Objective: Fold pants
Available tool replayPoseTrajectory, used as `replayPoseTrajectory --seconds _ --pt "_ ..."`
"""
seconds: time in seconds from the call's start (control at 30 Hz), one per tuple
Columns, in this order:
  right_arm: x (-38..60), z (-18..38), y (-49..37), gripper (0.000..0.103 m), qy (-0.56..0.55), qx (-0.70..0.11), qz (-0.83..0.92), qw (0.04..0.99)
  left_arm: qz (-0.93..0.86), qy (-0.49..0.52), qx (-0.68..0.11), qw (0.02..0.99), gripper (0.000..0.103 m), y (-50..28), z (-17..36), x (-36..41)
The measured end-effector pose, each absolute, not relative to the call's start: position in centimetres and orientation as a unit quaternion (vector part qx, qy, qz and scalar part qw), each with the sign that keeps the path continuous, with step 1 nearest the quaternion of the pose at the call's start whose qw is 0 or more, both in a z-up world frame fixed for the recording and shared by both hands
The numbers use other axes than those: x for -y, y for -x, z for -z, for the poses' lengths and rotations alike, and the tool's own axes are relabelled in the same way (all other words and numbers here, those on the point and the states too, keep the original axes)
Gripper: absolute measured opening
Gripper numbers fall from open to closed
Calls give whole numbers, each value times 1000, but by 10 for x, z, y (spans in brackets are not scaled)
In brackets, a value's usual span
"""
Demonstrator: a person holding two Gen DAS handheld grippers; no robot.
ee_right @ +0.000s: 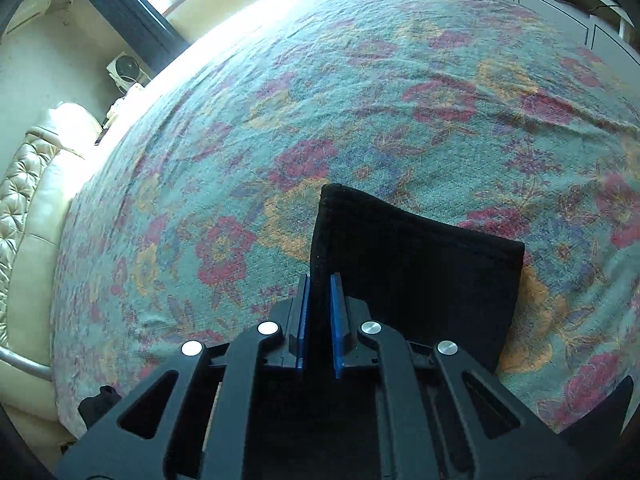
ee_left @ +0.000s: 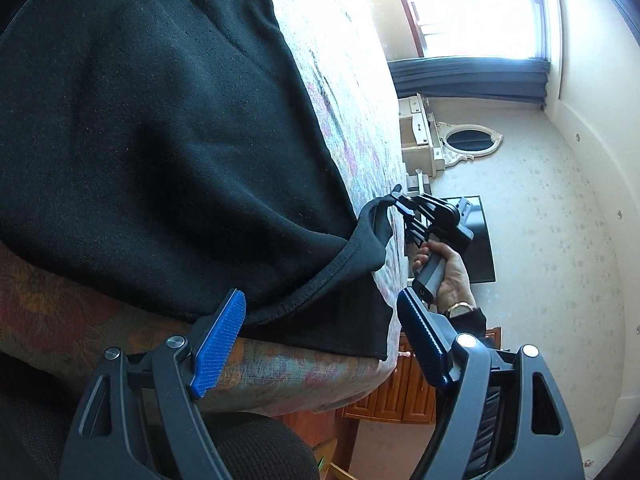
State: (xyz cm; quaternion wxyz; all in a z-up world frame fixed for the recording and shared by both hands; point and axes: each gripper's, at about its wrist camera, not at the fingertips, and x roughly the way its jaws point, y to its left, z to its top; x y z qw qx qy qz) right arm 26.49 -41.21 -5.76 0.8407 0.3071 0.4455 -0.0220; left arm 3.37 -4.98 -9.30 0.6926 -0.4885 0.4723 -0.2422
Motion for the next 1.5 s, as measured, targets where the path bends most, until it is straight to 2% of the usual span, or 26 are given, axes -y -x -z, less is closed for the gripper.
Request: replayPoseTrajectory --seconds 0.2,0.43,0.6,0.9,1.1,1.13,1.17,1.2,1.27,1.3,1.33,1.37,1.5 --pt "457 6 -139 9 -357 -326 -12 875 245 488 -468 695 77 -29 87 59" --pt "500 9 -28 9 -410 -276 -12 869 262 548 -461 647 80 -13 87 91" --pt "510 19 -4 9 -455 -256 -30 852 268 535 -456 659 82 -17 83 124" --pt "509 19 3 9 -471 -241 -56 847 241 544 -472 651 83 -33 102 167" --pt "517 31 15 9 -482 -235 -62 842 215 585 -454 637 82 -45 119 156" --pt "518 34 19 9 -484 -234 -64 841 216 590 -456 631 78 -47 121 154" --pt "521 40 23 9 -486 -234 -63 840 217 590 -462 626 63 -49 123 153" --pt "522 47 29 9 -489 -235 -61 838 217 582 -472 625 55 -51 124 153" --pt "525 68 40 9 -501 -248 -50 828 207 570 -488 627 31 -46 129 148" --pt "528 81 47 9 -512 -253 -43 820 201 570 -494 625 25 -43 133 145" --pt "530 96 53 9 -523 -262 -36 811 194 567 -503 622 13 -40 138 144" --pt "532 110 59 9 -533 -271 -29 801 189 565 -508 622 7 -36 142 144" --pt "542 157 77 9 -589 -283 -10 757 194 540 -507 644 7 -36 138 144"
